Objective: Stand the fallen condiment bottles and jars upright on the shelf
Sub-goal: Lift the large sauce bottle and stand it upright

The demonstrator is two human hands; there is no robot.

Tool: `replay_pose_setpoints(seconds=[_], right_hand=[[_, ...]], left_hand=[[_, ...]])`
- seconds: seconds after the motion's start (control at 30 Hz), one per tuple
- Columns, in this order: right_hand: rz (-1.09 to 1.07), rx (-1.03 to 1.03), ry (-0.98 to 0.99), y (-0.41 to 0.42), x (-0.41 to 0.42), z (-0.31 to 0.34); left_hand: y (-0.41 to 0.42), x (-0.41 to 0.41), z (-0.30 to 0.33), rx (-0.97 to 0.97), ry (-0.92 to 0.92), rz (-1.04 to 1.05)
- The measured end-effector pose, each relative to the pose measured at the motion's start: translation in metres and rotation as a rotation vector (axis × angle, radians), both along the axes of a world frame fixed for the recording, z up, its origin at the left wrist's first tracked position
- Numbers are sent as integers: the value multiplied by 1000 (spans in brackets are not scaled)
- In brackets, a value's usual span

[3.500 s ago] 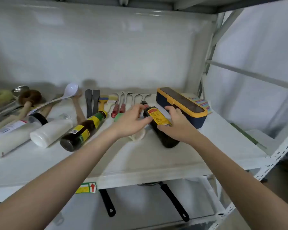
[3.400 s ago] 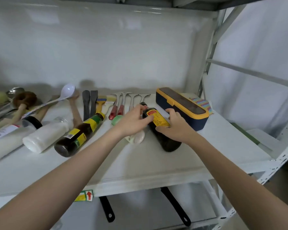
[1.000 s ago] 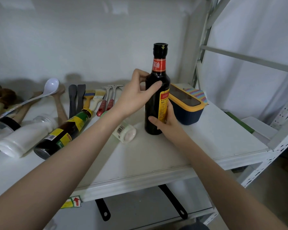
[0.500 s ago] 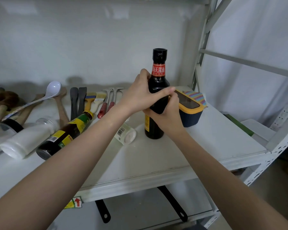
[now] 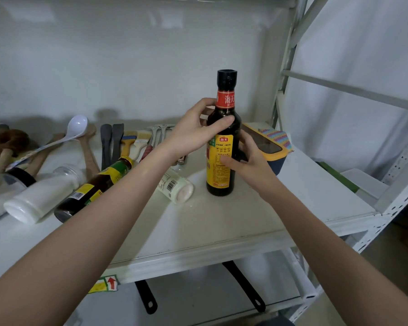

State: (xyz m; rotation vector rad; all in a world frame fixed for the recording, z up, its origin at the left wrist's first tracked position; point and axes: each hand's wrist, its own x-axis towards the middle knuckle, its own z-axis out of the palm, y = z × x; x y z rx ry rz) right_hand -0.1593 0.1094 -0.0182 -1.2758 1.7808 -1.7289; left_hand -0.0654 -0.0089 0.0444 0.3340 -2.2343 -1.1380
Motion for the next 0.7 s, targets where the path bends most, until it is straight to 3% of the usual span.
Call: replay_pose_setpoints(seconds=[0.1, 0.23, 0.43, 0.7], right_hand=[[-134, 4, 83, -3, 6, -7], [-253, 22, 144, -9, 11, -10], [-125, 36, 65, -8, 4, -10], [-122, -2, 112, -9, 5, -16]], left_hand=[[4, -5, 0, -129, -52, 50], [9, -5, -1, -84, -95, 54], [4, 7, 0, 65, -21, -104], [6, 4, -3, 22, -31, 60]])
